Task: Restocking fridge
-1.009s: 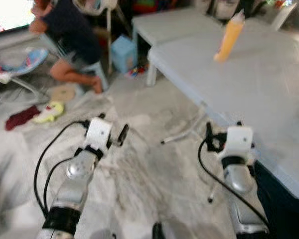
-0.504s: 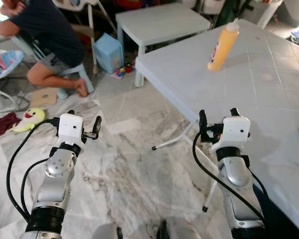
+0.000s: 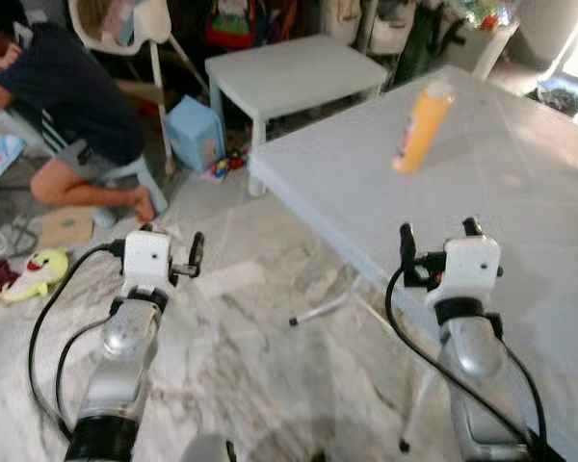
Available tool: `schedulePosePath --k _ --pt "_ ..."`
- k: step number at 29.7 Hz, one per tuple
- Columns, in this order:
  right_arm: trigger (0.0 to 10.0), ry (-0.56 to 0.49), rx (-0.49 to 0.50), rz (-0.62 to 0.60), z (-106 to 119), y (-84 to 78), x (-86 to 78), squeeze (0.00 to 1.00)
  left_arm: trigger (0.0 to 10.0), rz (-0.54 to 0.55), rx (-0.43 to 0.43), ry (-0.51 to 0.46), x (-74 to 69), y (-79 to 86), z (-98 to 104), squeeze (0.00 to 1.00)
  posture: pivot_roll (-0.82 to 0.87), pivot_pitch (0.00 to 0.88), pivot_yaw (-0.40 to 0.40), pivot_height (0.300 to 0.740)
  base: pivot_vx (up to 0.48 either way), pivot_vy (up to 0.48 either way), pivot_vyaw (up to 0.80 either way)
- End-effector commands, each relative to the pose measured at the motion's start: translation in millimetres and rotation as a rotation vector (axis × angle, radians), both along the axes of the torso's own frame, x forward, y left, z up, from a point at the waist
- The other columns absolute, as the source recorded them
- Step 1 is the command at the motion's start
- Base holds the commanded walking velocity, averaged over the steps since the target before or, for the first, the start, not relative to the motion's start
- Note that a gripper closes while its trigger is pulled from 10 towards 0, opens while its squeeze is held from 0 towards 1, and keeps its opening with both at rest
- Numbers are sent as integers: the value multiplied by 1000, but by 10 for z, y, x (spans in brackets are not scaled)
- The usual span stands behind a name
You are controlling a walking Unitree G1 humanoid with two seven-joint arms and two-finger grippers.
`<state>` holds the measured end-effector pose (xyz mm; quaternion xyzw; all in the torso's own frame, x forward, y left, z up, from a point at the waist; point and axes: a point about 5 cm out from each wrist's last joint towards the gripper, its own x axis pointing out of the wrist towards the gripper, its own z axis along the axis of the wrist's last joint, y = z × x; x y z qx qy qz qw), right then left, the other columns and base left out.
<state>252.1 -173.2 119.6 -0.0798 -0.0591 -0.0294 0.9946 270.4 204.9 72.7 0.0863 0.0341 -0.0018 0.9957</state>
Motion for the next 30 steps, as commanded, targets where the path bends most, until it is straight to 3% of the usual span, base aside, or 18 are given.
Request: schedulePosePath --k 1,5,9,18,24,30 --pt "10000 -21 -8 -17 61 -68 7 0 10000 -31 6 -47 36 -97 103 0 -69 19 -54 740 330 349 0" --pt "10000 -31 -12 -19 98 -50 59 0 10000 -93 15 -51 29 -179 104 0 -71 19 -52 740 359 259 0" --pt "10000 -34 -12 -8 113 -22 92 0 10000 -155 7 -62 58 -302 135 0 -82 17 -45 740 480 0 -800" --pt "10000 -43 -23 -11 132 -18 110 0 10000 -204 2 -69 89 -396 147 0 -87 16 -38 740 480 0 -800" --pt "10000 -46 -19 -5 133 0 120 0 10000 -195 -2 -62 80 -378 138 0 -79 17 -41 740 459 0 -740" --pt "10000 -51 -18 19 138 57 148 0 10000 -185 -13 -70 94 -360 148 0 -79 30 -39 740 86 0 0"
